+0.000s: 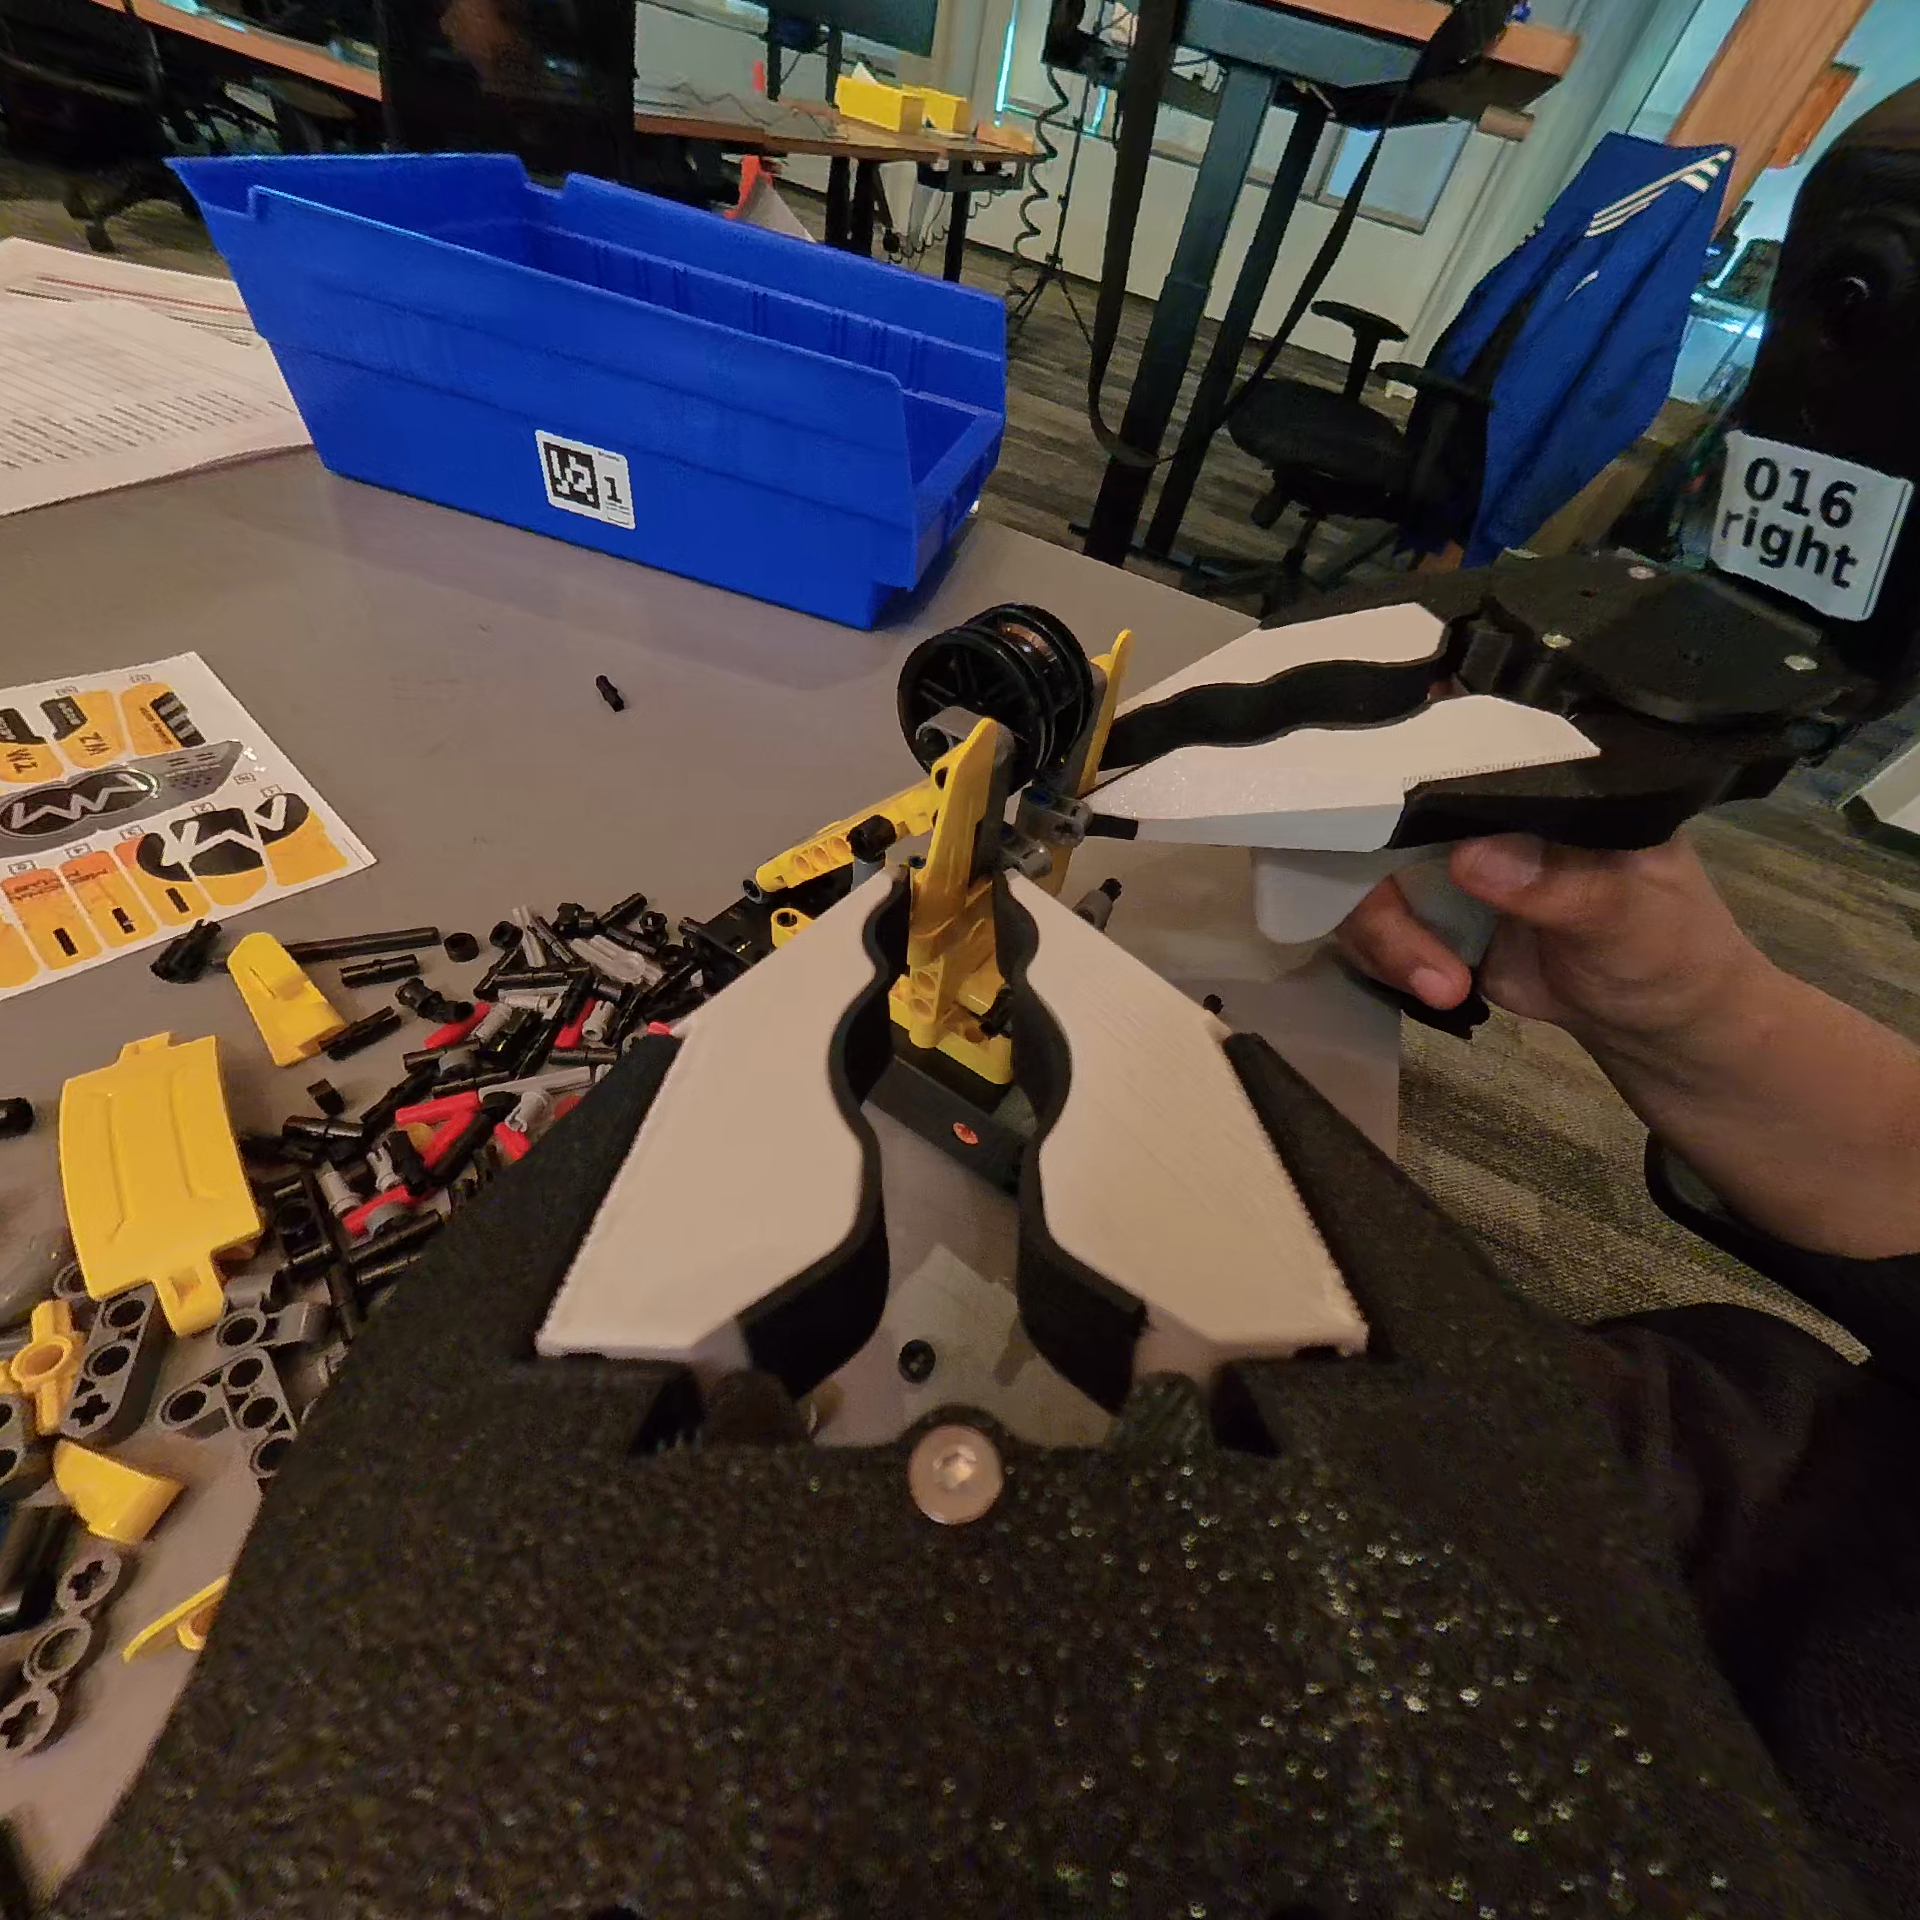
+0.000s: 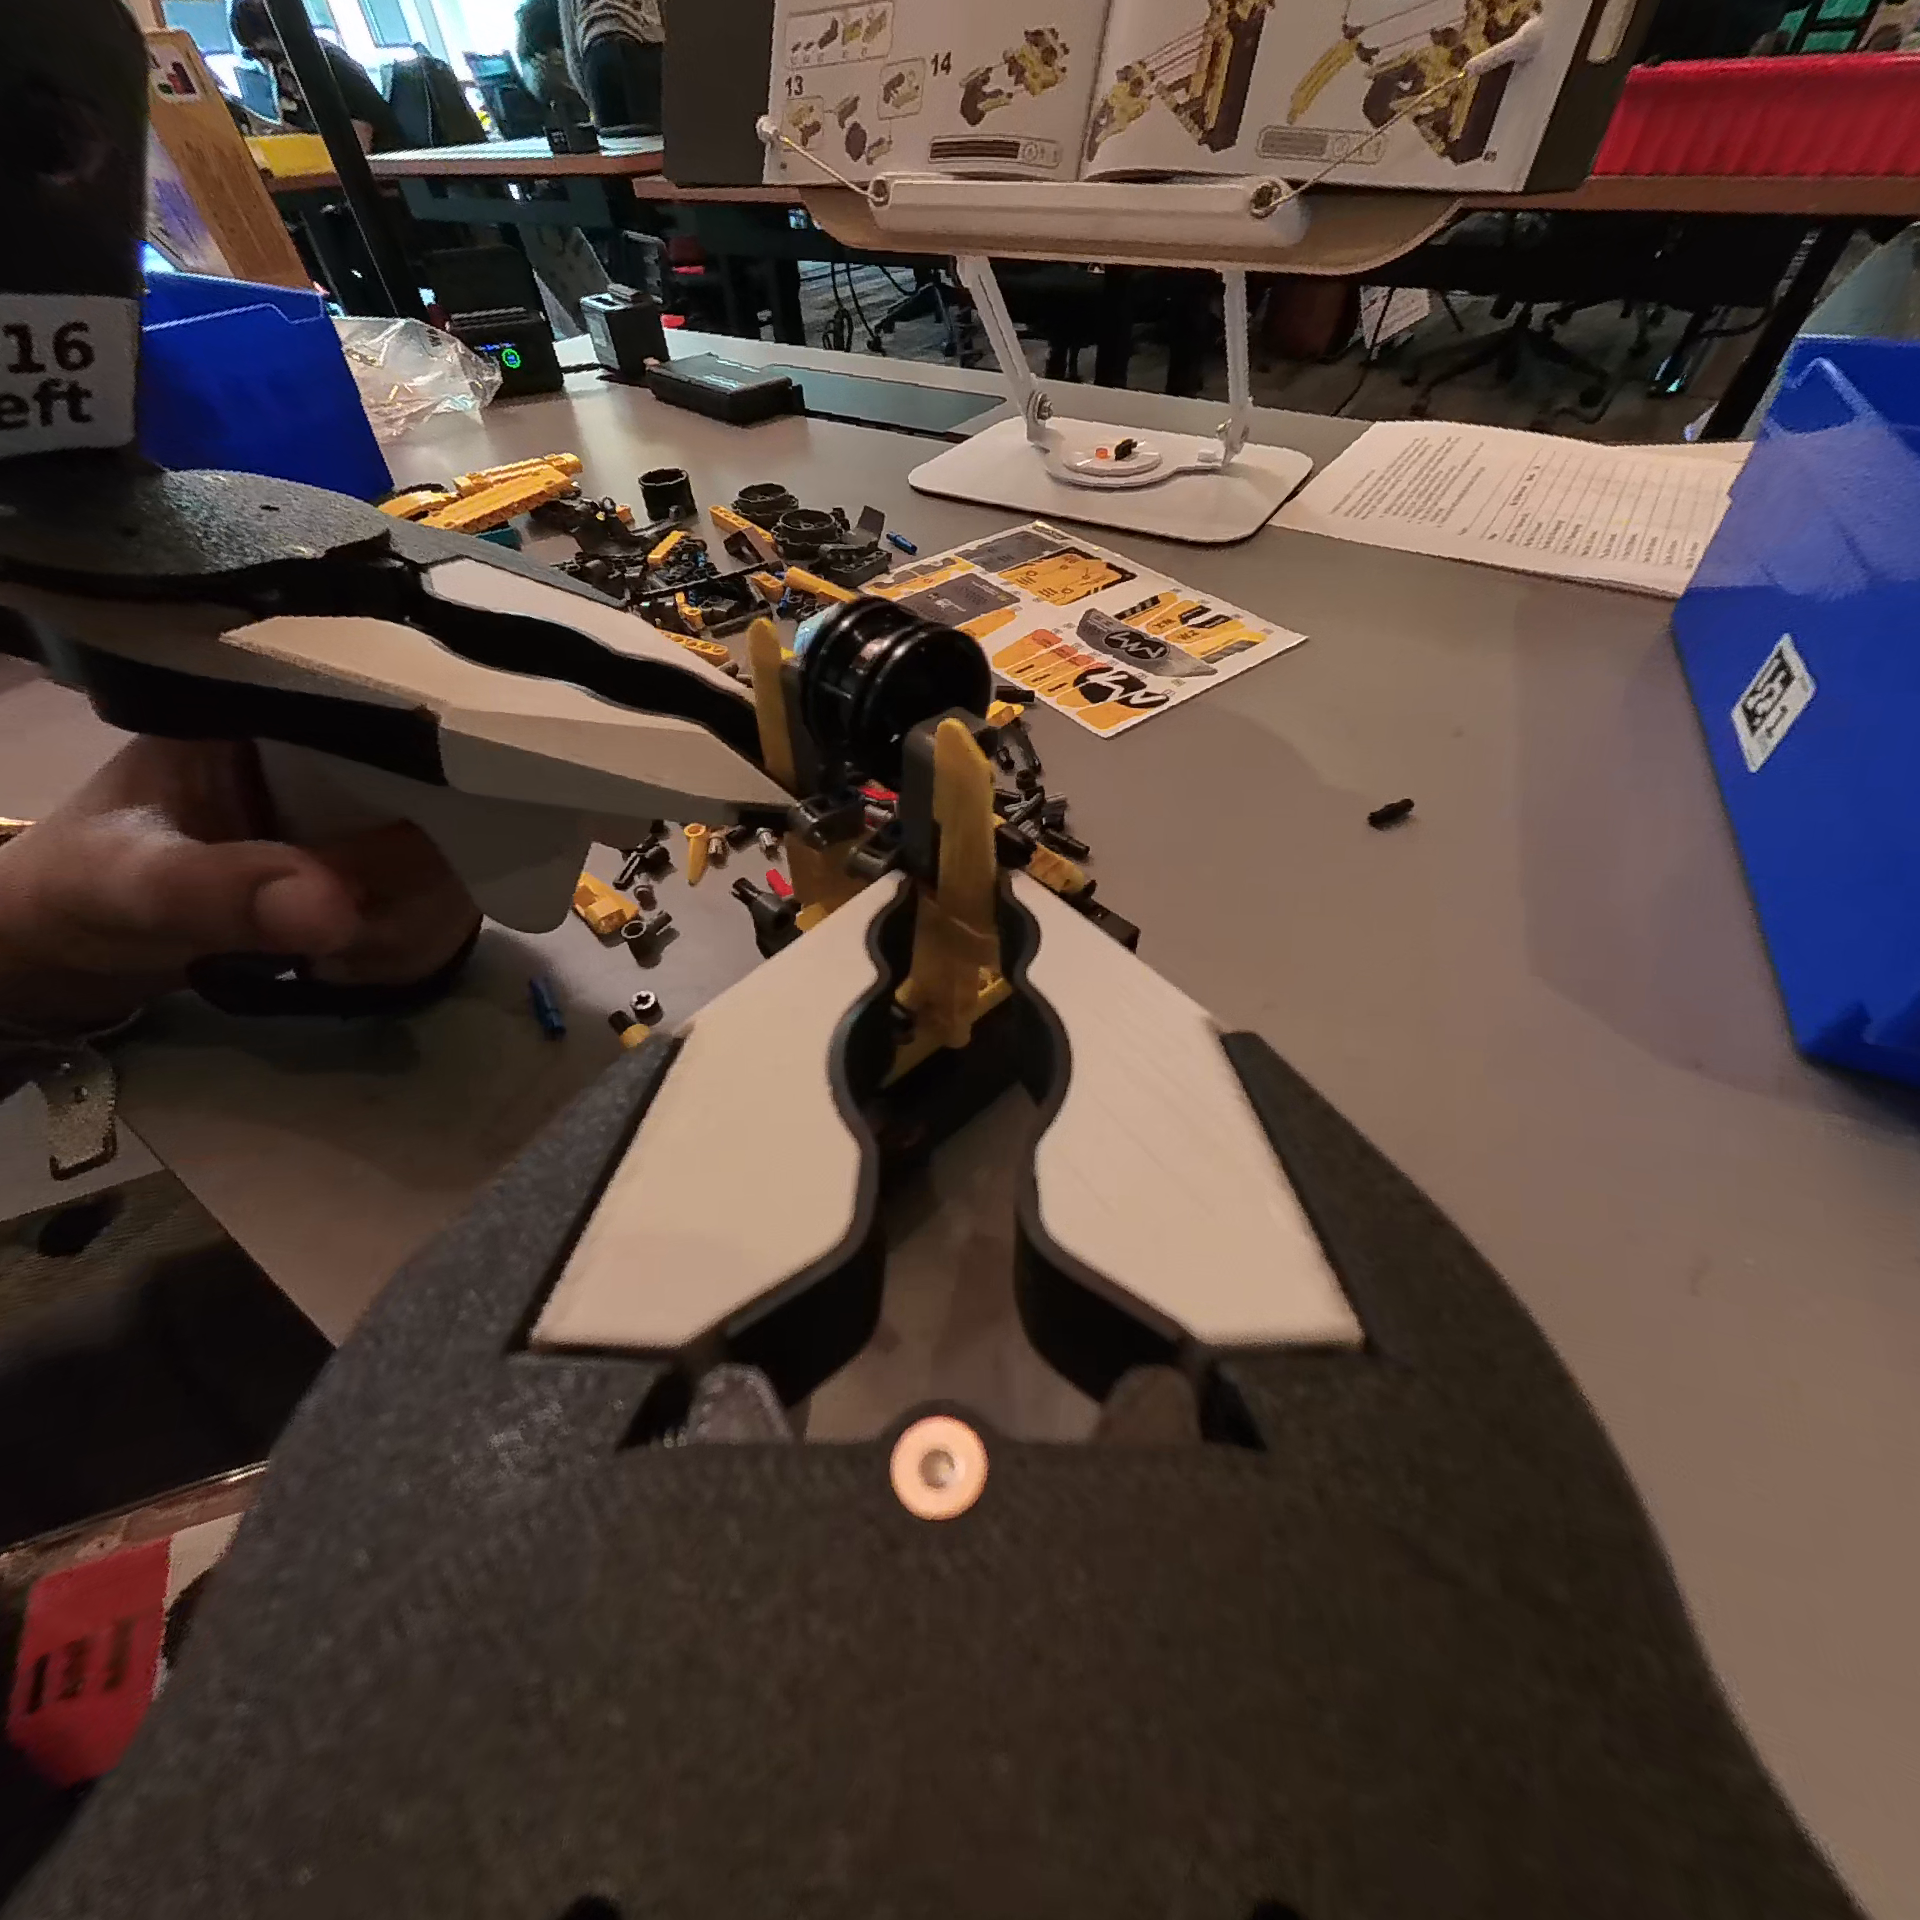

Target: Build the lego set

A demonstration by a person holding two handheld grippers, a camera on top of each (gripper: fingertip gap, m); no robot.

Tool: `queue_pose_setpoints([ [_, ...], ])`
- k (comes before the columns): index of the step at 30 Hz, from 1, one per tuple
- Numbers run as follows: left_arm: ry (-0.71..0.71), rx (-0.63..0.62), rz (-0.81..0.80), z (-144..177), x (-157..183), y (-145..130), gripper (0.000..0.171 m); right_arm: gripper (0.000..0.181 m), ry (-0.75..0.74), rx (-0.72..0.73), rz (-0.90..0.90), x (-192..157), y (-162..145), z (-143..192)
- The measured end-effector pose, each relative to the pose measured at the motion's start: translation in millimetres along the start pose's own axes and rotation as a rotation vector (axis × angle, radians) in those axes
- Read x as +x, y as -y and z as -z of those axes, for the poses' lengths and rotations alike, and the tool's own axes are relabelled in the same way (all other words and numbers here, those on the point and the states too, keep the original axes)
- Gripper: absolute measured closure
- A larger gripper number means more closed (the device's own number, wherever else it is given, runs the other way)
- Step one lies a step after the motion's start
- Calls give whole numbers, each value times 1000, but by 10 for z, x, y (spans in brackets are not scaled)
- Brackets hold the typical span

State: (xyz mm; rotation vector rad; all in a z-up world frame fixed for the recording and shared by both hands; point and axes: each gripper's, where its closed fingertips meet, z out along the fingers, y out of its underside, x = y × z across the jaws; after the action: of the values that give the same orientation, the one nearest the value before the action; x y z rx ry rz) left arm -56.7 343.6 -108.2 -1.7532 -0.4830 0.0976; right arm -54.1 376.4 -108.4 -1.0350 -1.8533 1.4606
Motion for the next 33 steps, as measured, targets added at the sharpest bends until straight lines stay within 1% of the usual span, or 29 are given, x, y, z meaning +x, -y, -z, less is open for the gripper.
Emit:
queue_pose_setpoints([
  [13,32,4,-11,-2,-12,4,156,166,-34,6,9,6,4,-14],
  [33,34,2,-31,-4,12,2,156,166,-17,6,7,7,3,-6],
])
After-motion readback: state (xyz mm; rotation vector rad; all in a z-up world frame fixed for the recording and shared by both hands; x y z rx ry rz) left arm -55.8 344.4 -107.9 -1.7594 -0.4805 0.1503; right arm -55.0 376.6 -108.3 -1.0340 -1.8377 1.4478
